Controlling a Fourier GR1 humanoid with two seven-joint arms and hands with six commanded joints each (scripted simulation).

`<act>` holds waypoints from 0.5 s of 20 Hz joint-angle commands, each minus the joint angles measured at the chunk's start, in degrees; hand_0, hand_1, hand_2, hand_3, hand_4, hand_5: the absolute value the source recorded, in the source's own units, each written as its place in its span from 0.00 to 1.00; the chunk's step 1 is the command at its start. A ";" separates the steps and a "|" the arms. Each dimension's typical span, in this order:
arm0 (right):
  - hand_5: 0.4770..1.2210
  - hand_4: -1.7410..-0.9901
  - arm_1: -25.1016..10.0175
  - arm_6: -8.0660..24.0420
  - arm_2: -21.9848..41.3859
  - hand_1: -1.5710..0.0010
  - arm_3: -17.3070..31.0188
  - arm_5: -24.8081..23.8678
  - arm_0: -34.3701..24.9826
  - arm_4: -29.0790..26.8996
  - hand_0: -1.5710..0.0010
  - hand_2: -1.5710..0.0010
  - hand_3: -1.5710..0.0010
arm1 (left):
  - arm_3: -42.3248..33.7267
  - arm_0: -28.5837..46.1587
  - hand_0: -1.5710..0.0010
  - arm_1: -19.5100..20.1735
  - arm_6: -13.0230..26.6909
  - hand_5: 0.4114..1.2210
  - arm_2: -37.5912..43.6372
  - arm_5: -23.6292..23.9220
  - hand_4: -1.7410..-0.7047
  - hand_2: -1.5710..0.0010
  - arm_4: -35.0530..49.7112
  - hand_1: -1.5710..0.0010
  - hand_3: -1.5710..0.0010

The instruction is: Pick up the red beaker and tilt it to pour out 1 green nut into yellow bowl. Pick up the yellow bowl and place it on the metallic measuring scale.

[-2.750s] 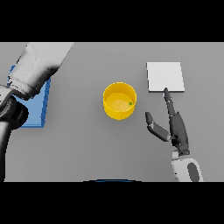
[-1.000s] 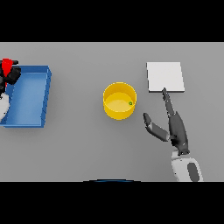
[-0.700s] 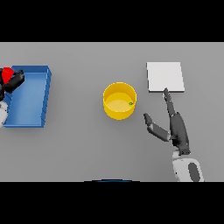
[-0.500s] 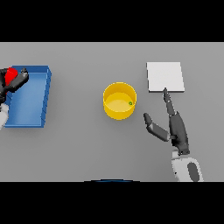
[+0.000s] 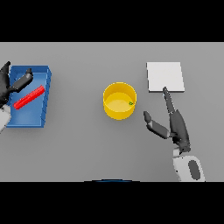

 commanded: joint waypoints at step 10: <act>0.27 0.73 -16.25 1.43 11.56 1.00 6.59 16.11 -18.52 15.99 1.00 1.00 1.00 | -1.00 -0.55 0.99 -0.06 -0.58 0.33 -0.30 0.62 0.97 0.99 -0.16 0.99 0.99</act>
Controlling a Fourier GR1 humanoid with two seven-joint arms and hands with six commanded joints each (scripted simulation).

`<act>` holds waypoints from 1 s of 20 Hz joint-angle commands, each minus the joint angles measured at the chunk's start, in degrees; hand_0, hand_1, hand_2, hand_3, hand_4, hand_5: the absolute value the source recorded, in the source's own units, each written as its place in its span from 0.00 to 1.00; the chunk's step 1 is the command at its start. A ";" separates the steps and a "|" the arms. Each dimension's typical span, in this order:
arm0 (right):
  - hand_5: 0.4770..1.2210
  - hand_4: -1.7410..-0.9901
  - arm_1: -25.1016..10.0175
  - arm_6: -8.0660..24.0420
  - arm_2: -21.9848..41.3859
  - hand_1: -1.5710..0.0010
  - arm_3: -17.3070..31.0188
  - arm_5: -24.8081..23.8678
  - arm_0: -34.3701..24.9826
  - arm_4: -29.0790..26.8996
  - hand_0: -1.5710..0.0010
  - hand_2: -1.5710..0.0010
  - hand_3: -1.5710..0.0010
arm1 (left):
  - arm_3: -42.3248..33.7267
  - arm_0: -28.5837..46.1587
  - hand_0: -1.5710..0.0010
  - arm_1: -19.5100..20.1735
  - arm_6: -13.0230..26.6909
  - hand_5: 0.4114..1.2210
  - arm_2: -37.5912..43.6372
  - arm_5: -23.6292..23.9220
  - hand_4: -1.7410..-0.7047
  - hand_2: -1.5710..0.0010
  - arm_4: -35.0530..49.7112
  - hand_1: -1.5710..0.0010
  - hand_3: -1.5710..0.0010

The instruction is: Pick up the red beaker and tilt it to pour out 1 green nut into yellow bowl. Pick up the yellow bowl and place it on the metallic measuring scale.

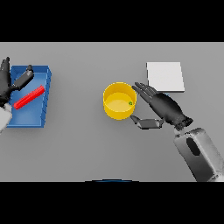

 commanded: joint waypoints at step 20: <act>0.34 0.64 0.53 -7.44 18.69 1.00 21.68 13.07 -24.04 15.70 1.00 1.00 1.00 | 0.04 0.98 1.00 1.78 -1.24 0.35 0.31 -0.66 0.96 1.00 0.29 1.00 1.00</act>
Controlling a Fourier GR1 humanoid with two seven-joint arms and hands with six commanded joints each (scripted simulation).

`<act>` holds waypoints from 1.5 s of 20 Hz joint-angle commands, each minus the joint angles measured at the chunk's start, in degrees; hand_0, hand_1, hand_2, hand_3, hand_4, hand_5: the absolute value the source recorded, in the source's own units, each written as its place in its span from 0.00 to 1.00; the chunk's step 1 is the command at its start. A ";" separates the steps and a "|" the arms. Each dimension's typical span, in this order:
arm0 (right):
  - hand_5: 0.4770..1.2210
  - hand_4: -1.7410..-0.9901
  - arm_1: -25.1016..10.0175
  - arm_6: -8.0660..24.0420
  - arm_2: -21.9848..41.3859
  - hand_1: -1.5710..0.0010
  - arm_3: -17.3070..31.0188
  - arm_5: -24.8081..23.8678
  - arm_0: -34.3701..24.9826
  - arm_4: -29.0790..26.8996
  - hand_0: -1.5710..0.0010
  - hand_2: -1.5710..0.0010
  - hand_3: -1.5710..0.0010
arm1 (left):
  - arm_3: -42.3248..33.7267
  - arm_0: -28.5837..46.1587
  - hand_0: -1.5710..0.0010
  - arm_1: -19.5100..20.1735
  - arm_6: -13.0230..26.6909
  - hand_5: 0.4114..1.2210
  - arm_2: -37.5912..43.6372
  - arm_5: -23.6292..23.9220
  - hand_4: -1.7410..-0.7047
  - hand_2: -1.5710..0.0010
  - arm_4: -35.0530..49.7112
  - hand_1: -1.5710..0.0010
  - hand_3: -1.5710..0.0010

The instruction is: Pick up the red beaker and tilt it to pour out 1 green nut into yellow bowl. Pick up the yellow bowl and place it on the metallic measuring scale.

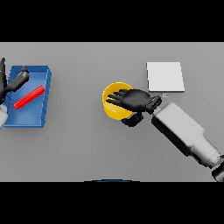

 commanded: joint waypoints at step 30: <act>0.99 0.02 -0.26 0.50 0.73 0.02 2.64 7.59 -2.33 -4.41 0.02 0.15 0.12 | 1.88 -0.99 1.00 0.04 -0.90 0.34 -0.05 -0.73 0.98 1.00 -0.37 1.00 1.00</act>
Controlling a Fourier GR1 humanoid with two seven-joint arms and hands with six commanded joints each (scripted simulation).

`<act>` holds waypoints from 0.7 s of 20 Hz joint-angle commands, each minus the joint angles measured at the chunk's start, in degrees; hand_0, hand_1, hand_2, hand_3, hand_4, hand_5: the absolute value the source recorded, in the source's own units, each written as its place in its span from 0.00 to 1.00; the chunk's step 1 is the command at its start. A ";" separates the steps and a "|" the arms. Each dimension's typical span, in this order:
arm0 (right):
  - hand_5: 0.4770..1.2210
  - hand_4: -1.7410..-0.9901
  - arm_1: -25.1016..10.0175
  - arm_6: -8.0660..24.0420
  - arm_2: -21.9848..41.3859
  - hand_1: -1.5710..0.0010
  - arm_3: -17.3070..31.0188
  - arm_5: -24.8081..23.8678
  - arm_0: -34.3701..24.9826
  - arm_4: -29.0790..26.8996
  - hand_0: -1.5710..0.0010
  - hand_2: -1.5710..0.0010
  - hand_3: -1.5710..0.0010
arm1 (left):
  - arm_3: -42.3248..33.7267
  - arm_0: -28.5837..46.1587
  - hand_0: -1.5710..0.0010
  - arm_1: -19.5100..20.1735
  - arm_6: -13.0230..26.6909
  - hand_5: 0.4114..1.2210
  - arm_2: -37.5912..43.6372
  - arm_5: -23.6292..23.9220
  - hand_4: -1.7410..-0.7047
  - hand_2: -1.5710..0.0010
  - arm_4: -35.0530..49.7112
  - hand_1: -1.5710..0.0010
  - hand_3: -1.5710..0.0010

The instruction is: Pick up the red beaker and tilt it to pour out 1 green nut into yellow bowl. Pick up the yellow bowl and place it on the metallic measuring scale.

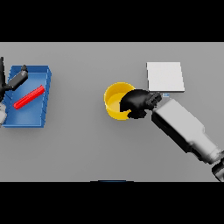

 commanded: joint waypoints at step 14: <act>1.00 0.00 -5.29 6.61 -8.77 0.00 -6.31 3.06 -3.01 -2.80 0.00 0.06 0.17 | -1.70 -0.01 1.00 1.02 0.90 0.36 0.13 -0.06 0.97 1.00 -0.08 1.00 1.00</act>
